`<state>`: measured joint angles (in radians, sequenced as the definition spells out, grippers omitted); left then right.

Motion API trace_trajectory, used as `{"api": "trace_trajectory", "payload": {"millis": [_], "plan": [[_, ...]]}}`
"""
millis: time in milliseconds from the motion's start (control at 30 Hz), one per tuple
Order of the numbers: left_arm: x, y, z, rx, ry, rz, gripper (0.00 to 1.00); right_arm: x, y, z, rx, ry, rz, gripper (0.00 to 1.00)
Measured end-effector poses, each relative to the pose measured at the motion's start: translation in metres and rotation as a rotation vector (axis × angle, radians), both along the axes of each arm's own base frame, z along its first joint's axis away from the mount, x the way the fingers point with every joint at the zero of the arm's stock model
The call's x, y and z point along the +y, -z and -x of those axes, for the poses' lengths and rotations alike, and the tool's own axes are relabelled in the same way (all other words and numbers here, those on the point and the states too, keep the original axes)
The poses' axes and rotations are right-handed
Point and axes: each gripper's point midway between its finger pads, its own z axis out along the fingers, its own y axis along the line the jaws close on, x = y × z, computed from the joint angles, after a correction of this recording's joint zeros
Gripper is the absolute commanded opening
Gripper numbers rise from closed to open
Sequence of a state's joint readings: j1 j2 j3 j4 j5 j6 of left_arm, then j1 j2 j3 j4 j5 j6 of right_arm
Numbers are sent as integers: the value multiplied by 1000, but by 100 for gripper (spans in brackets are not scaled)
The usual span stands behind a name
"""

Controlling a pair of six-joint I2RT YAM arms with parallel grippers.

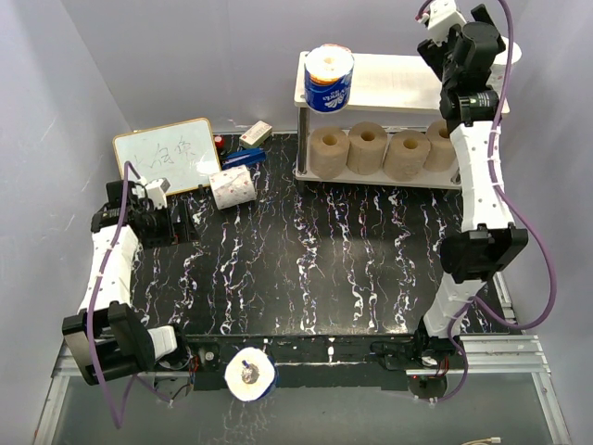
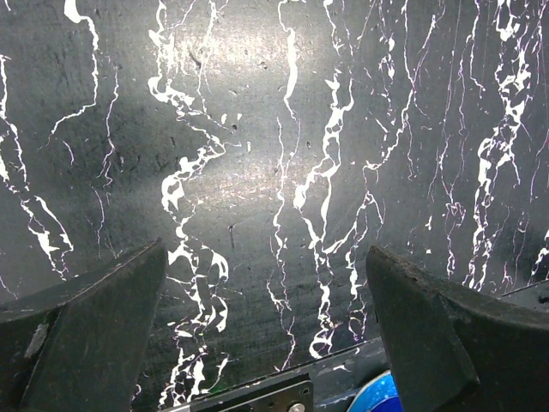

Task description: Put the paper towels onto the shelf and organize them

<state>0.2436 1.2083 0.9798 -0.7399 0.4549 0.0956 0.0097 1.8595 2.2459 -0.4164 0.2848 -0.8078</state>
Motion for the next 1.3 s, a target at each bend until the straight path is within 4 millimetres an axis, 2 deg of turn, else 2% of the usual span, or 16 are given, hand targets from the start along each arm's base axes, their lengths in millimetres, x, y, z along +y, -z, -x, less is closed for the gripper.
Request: {"api": "trace_trajectory", "payload": {"millis": [133,200,300,367,400,500,567,600,733,767,833,900,967,1133,1233,1300], "plan": [[3,-5,-2,2,-25,9,99,15,-8,12,-12,-37,-10,86],[3,-21,-6,-22,-18,13,99,36,-11,26,-10,-74,-17,88],[4,-57,-21,-112,-6,5,99,91,-19,53,-9,-179,-30,98],[7,-83,-32,-184,-14,-9,99,129,-22,85,11,-242,-46,98],[6,-95,-37,-209,-14,-4,99,147,-23,90,13,-282,-46,99],[-4,-127,-55,-236,14,83,99,191,-6,136,113,-411,-77,98],[-12,-140,-74,-238,34,174,99,187,31,166,227,-443,-79,98],[-17,-143,-83,-232,43,229,99,176,64,184,317,-444,-73,98],[-33,-153,-117,-216,35,443,99,126,223,267,778,-409,-73,99],[-38,-158,-125,-224,33,487,99,119,255,287,885,-402,-87,98],[-47,-171,-137,-251,34,538,99,114,302,319,1056,-399,-134,98],[-65,-188,-147,-287,77,545,99,116,324,336,1143,-406,-194,98],[-92,-207,-156,-334,149,524,99,123,331,343,1177,-424,-259,98],[-193,-246,-171,-477,384,425,99,132,346,339,1175,-422,-372,98],[-244,-246,-171,-530,472,349,99,120,361,329,1176,-297,-401,98],[-264,-241,-174,-563,494,288,99,108,366,312,1125,-186,-392,98]]}}
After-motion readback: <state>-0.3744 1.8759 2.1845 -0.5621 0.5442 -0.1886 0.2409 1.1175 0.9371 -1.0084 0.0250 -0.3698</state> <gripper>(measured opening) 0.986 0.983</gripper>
